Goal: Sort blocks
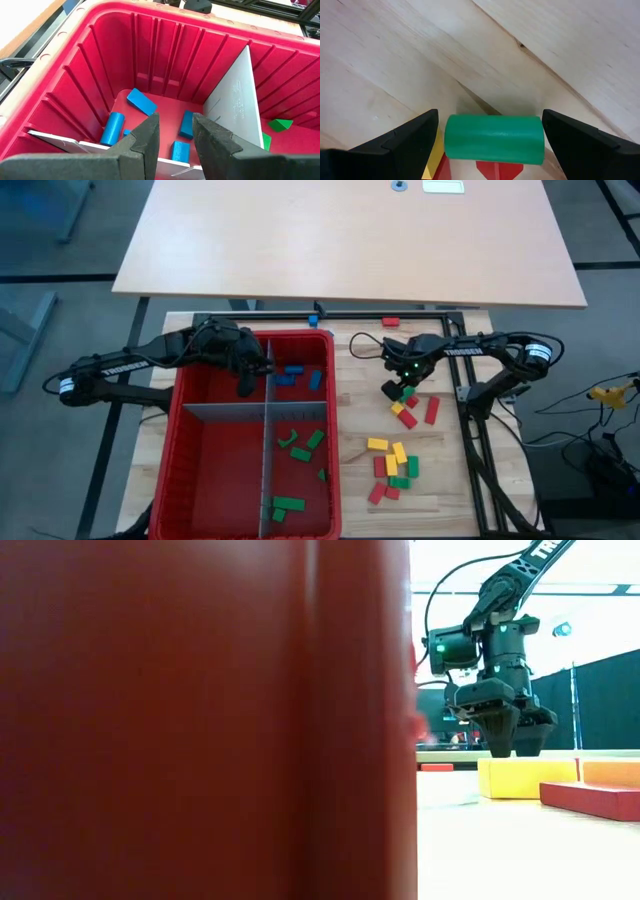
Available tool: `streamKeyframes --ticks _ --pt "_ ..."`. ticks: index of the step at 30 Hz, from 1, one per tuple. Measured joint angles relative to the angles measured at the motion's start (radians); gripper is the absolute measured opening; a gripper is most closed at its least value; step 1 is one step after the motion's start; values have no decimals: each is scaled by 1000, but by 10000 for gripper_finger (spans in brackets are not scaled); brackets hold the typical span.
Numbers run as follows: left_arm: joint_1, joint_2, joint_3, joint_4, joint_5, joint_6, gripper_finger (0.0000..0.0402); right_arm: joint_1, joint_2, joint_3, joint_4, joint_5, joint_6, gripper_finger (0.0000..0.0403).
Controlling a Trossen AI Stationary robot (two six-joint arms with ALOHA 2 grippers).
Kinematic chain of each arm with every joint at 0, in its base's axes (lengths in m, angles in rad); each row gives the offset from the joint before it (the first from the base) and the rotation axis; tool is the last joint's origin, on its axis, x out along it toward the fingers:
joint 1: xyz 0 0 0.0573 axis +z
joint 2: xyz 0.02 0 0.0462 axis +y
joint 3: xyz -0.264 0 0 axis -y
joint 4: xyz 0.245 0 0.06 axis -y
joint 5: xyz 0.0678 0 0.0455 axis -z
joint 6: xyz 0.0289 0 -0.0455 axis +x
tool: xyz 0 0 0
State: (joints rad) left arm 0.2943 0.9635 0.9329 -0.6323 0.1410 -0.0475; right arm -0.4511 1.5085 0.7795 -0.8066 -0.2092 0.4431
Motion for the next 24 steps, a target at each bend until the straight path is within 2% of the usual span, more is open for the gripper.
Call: streamKeyframes --ticks 24 --pt "0 0 0 0 0 -1 103 2 0 -1 -33 0 18 340"
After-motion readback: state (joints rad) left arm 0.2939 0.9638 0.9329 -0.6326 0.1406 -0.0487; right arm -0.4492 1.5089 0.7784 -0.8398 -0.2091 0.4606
